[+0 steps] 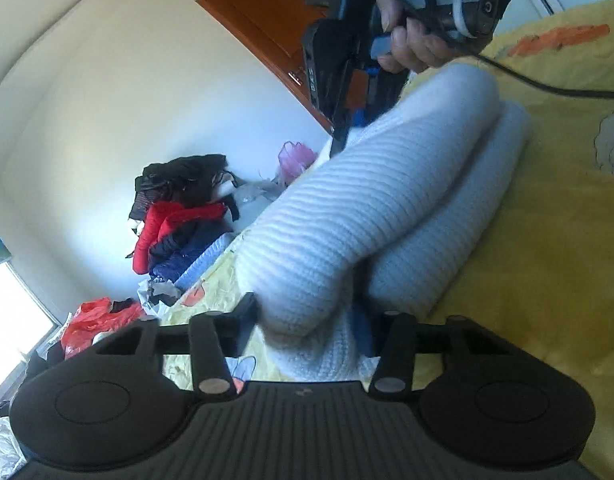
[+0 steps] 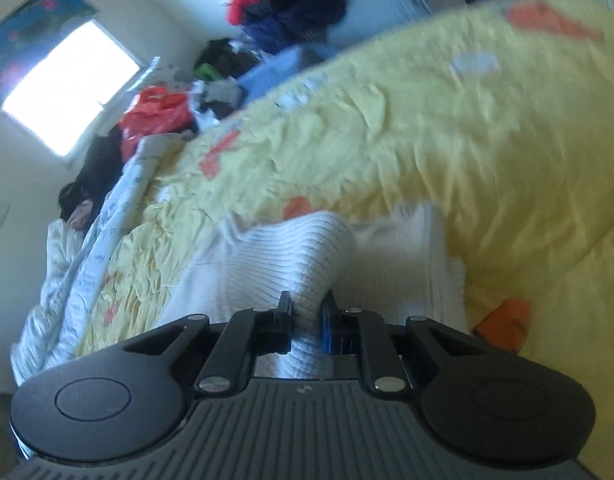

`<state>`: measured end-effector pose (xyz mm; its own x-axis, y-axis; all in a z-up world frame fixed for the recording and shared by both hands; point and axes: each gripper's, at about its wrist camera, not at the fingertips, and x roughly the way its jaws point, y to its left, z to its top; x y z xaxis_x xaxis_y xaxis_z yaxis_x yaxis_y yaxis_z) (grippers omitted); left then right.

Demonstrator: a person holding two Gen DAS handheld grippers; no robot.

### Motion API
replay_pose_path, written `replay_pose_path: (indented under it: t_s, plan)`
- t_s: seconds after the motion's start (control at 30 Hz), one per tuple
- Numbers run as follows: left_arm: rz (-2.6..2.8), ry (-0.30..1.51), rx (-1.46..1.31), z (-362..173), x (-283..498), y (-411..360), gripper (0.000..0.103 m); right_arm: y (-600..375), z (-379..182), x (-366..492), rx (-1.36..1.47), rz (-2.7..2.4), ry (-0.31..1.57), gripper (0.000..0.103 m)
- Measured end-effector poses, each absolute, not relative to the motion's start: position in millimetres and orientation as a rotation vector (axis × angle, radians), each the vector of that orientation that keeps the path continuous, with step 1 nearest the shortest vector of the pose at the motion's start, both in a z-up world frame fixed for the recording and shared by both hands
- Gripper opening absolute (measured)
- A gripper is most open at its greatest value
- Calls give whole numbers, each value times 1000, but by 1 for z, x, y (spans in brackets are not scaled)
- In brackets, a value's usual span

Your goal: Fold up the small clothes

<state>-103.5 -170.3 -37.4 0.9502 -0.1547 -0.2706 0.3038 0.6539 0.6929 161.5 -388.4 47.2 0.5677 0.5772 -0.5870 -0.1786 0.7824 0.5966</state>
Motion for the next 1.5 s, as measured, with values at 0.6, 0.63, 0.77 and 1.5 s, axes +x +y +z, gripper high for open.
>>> replay_pose_path:
  t_s: [0.6, 0.63, 0.77, 1.5]
  plan:
    - [-394, 170, 787, -11, -142, -130, 49, -446, 43, 105, 644, 379, 761, 58]
    - [-414, 194, 736, -1, -144, -120, 55, -448, 46, 99, 637, 382, 744, 61]
    - [-417, 277, 448, 43, -116, -82, 95, -460, 39, 90, 619, 341, 760, 74]
    - [-479, 912, -515, 30, 89, -46, 53, -417, 13, 99, 666, 484, 854, 47]
